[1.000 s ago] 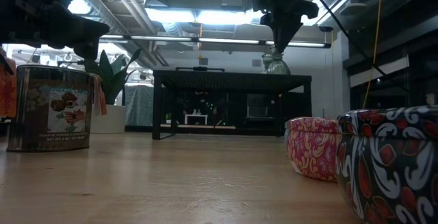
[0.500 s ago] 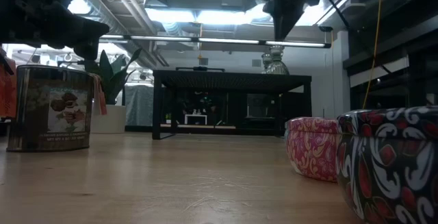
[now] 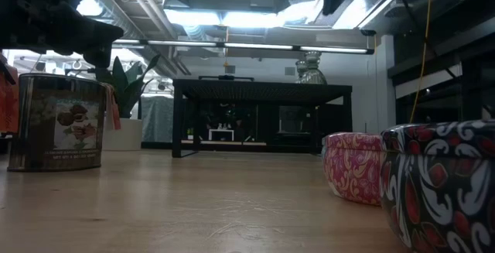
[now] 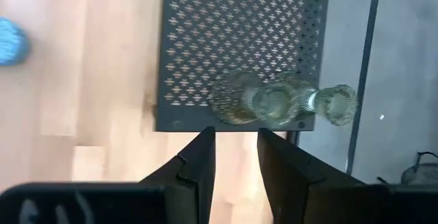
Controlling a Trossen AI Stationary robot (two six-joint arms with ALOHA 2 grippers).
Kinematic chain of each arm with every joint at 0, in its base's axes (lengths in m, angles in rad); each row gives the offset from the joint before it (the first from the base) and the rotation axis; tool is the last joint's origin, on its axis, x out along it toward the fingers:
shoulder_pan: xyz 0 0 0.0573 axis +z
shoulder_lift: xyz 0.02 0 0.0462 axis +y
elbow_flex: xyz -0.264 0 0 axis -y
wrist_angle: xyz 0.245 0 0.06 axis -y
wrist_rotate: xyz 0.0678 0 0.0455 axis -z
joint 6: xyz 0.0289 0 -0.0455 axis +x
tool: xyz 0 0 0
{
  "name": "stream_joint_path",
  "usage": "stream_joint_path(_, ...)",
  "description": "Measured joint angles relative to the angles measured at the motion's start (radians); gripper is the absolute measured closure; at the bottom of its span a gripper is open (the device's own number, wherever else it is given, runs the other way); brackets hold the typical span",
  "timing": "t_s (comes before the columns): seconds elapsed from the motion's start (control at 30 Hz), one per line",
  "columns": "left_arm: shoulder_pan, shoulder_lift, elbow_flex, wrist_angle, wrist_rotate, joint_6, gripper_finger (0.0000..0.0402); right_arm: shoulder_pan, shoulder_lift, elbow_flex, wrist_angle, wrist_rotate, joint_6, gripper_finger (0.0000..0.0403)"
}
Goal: Pick & Place candle stick holders
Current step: Put the candle holder on the shelf
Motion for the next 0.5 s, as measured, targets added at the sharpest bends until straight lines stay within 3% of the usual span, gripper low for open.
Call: stream_joint_path(0.5,0.000,0.000,0.000,0.000,0.000,0.000,0.0400,0.206,-0.028,-0.059,-0.054,-0.138,0.210,0.0291)
